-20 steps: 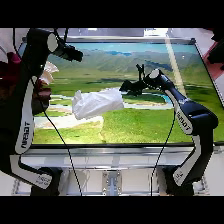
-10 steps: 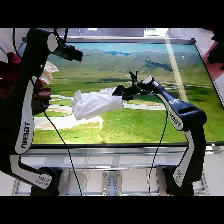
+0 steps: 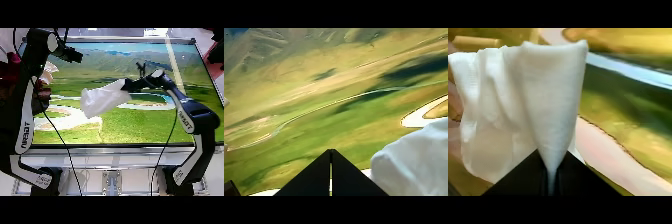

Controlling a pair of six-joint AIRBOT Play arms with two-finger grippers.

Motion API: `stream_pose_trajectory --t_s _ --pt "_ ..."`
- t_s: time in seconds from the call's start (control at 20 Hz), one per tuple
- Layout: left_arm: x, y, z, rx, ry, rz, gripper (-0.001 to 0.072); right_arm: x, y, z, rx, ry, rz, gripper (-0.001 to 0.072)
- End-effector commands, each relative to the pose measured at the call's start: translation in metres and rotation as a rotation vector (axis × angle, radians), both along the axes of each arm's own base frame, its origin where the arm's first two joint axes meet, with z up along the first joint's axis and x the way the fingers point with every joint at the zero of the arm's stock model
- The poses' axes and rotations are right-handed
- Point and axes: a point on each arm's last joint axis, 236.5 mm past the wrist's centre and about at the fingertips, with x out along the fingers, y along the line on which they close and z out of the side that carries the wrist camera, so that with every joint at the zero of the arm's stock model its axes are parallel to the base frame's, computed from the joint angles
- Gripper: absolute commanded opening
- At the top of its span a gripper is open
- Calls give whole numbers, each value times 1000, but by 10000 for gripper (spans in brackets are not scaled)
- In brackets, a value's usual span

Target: Fold the shirts.

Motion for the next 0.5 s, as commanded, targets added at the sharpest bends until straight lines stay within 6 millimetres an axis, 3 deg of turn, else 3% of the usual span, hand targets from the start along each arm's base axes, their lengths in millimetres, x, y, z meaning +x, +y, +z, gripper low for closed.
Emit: stream_pose_trajectory --t_s 0.0,0.1,0.2,0.3,0.45 --pt "-1 0 0 0 3 -1 13 -9 -148 46 -321 -40 -153 27" --pt "1 -1 1 -7 -4 -1 14 -36 -245 78 -512 -22 -297 28" --pt "1 -2 1 -17 -3 4 13 -78 -325 102 -667 34 -425 28" --pt "0 -3 1 -25 -2 10 14 -127 -387 116 -771 133 -544 28" --pt "-1 -7 0 -44 5 3 14 -201 -444 106 -833 312 -664 28"
